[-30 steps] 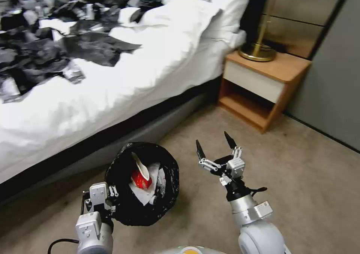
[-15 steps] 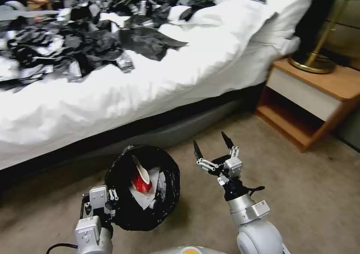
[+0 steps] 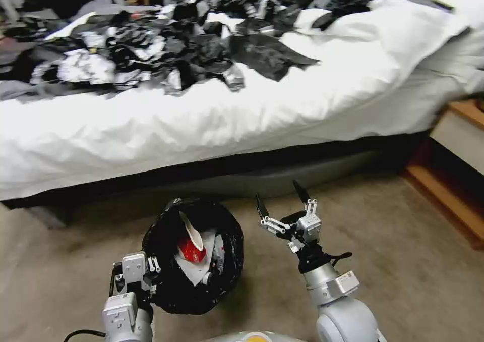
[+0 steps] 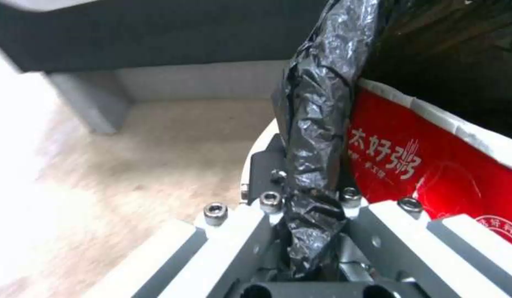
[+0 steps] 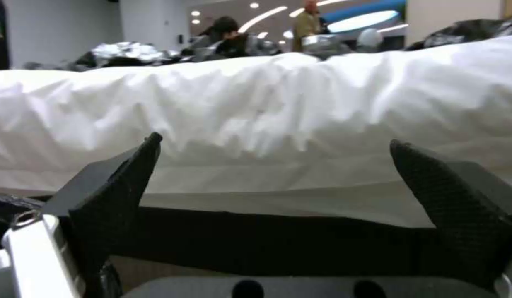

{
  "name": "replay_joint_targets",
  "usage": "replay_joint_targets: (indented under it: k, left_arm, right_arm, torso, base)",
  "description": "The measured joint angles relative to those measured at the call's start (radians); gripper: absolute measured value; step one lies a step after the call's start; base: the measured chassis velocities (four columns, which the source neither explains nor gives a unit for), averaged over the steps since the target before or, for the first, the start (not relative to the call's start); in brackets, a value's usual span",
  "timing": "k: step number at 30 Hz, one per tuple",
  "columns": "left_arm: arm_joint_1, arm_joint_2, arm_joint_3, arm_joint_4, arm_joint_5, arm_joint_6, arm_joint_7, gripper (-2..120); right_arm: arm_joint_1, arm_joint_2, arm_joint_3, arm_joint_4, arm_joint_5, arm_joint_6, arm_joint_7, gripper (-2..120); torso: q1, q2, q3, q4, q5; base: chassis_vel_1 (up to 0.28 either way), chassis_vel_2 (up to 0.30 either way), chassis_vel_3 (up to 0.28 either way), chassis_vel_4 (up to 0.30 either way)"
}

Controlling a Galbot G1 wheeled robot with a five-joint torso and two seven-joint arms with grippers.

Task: Pick up the trash bin, then pick up the garbage from the floor and place it into the trash bin.

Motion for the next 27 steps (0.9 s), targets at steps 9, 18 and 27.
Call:
replay_joint_targets:
  k: [9,18,27]
  left_arm:
    - [-0.006,-0.002,0.001,0.005,0.000,0.000,0.000,0]
    - [-0.009,-0.003,-0.001,0.007,-0.001,0.000,0.000,0]
    - [-0.008,-0.003,-0.001,0.004,-0.002,0.000,0.000,0]
  right_arm:
    - [0.002,0.002,-0.003,0.000,-0.002,0.000,-0.004,100]
    - [-0.003,0.002,-0.003,-0.003,-0.004,0.001,-0.018,100]
    - [-0.004,-0.001,-0.002,-0.002,-0.004,0.001,-0.021,100]
  torso:
    - [0.000,0.000,0.000,0.0000,0.0000]
    - [0.000,0.000,0.000,0.0000,0.0000]
    - [0.000,0.000,0.000,0.0000,0.0000]
  base:
    - [0.127,0.124,0.129,0.126]
    - [0.131,0.119,0.128,0.125]
    - [0.124,0.128,0.132,0.123]
